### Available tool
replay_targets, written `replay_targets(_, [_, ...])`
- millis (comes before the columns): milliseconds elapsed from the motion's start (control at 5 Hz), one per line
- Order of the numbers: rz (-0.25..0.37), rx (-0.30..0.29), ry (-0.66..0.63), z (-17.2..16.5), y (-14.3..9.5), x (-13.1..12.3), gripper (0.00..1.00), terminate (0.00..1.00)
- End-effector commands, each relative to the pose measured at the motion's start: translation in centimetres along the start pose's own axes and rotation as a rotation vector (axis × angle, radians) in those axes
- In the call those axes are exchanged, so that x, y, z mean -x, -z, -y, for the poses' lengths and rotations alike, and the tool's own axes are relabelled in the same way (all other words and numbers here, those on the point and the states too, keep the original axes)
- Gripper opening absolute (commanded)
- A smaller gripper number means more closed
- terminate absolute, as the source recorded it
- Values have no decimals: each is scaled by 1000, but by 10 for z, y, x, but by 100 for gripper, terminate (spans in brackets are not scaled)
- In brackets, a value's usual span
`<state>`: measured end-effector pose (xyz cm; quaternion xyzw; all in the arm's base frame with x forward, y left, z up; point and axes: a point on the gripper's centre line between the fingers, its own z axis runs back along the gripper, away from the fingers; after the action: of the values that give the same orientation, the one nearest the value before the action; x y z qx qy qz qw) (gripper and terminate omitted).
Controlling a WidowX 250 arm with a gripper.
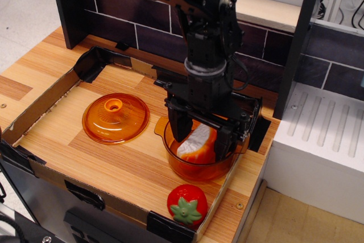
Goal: Take sushi out of pot
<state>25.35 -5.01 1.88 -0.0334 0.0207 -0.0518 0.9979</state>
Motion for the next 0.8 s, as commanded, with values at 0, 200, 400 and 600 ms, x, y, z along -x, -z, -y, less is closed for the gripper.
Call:
replay_targets(0, [33, -18, 6, -4, -5, -4, 100, 0])
replay_targets(200, [27, -16, -2, -6, -6, -3, 0, 0])
replay_targets(400, [43, -1, -24, -9, -24, -4, 0, 0])
replay_targets(600, [102, 42, -44, -12, -64, 0, 0, 0])
